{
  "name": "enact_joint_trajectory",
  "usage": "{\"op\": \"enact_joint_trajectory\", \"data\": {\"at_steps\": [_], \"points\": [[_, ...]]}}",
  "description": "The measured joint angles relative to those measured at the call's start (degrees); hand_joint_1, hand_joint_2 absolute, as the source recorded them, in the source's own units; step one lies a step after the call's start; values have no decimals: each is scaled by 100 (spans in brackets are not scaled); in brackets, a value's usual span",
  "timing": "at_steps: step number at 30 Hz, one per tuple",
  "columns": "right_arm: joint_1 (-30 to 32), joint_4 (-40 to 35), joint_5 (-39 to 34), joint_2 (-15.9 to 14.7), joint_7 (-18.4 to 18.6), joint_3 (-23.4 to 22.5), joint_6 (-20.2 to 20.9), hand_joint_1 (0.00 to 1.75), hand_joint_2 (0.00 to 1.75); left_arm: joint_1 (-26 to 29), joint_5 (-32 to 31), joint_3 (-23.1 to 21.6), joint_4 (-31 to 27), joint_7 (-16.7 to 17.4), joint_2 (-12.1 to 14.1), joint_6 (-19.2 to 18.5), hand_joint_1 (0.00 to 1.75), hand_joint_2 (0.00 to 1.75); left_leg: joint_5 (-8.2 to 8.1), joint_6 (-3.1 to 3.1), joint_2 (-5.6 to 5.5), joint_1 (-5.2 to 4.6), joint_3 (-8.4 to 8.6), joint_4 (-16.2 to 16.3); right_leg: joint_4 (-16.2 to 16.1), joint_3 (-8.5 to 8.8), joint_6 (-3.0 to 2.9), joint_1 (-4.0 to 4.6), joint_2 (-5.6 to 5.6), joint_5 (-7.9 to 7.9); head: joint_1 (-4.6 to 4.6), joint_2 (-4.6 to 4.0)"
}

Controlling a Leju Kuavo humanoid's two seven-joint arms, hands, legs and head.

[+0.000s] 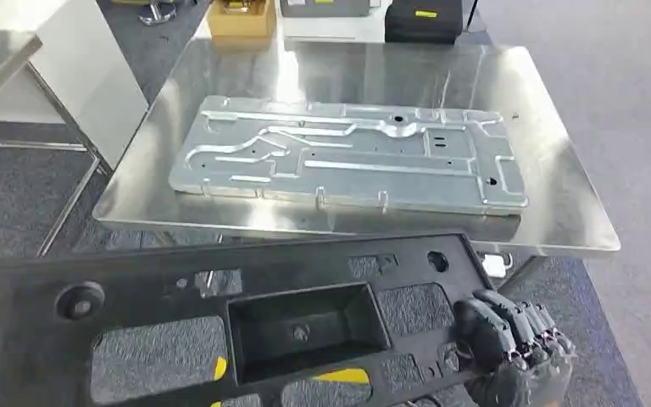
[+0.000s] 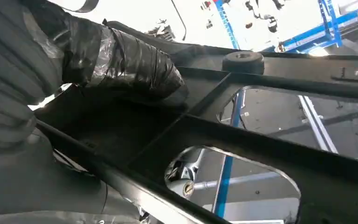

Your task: Take the parts from the cabinet and place them on the table.

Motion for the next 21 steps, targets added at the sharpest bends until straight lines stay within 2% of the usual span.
{"op": "enact_joint_trajectory", "data": {"at_steps": [1,2,5,6,7,8,10,11,12,13,14,15,16,17,19,20,21], "points": [[-1,-2,9,0,0,0,0,175,175,-9,0,0,0,2,4,2,0,175,-50,-27,2,16,-36,65,-52,65,-35,-29,2,3,0,0],[-12,-2,13,0,0,0,0,175,175,-17,0,0,0,0,4,2,0,175,-141,-44,1,23,-118,280,-62,97,-58,-27,-11,-11,5,0],[-25,0,28,0,0,0,0,175,175,-14,0,-2,0,0,2,2,0,175,-689,-111,3,50,-829,1478,-65,110,-117,-15,-25,-57,-13,0],[-26,0,28,0,0,0,-2,175,175,-4,0,-2,0,0,2,2,0,175,-724,-121,3,54,-1005,1699,-64,117,-120,-13,-23,-70,-15,0],[-25,0,28,0,0,0,0,175,175,8,0,-2,0,0,2,2,0,175,-608,-122,3,62,-1064,1662,-63,138,-116,-14,-14,-88,-13,0],[-27,0,28,0,0,0,0,175,175,11,0,-2,0,0,2,2,0,175,-365,-126,3,73,-1006,1401,-63,169,-110,-14,-1,-114,-15,0],[-34,0,28,0,0,0,0,175,175,7,-7,-2,0,0,9,4,0,175,253,-83,7,71,-651,482,-55,273,-71,-27,8,-174,-15,0],[-44,-2,28,-2,0,0,0,175,175,6,-13,-2,0,2,24,7,0,175,360,-62,11,43,-538,199,-49,282,-33,-51,4,-210,-4,0],[-68,0,28,-7,0,0,0,175,175,-8,-18,-2,0,2,28,7,0,175,113,-49,15,-5,-579,110,-15,300,-10,-47,11,-211,-11,0],[-98,0,31,-9,0,2,0,175,175,-42,-33,-4,0,4,31,4,0,175,175,-20,23,-14,-570,120,-12,271,44,-41,7,-240,-79,0],[-122,0,35,-20,-2,2,0,175,175,-30,-48,-9,0,11,33,2,0,175,245,41,12,-20,-562,85,59,308,92,-45,2,-204,-66,0],[-142,0,35,-30,0,2,0,175,175,-23,-50,-9,0,20,44,2,0,175,244,89,7,-2,-507,69,82,319,122,-39,-2,-177,-64,0],[-186,9,37,-41,0,2,0,175,175,-25,-52,-9,0,20,46,-2,0,175,268,125,6,14,-416,31,134,291,139,-52,-5,-227,-72,0],[-231,20,39,-50,-2,2,0,175,175,-35,-57,-15,0,20,46,-9,0,175,273,149,18,8,-398,27,264,254,148,-70,-5,-313,-61,0],[-299,31,37,-72,0,2,0,175,175,-59,-59,-24,0,20,46,-9,0,175,264,195,16,3,-396,28,871,-73,180,-66,-9,-658,-59,0],[-304,41,37,-83,0,2,0,175,175,-61,-59,-35,0,20,46,-9,0,175,253,210,16,-7,-396,30,1328,-339,198,-65,-9,-855,-61,0],[-304,53,37,-87,0,2,0,175,175,-59,-59,-42,0,22,46,-9,0,175,236,218,16,-16,-387,33,1617,-535,203,-65,-9,-920,-59,0]]}}
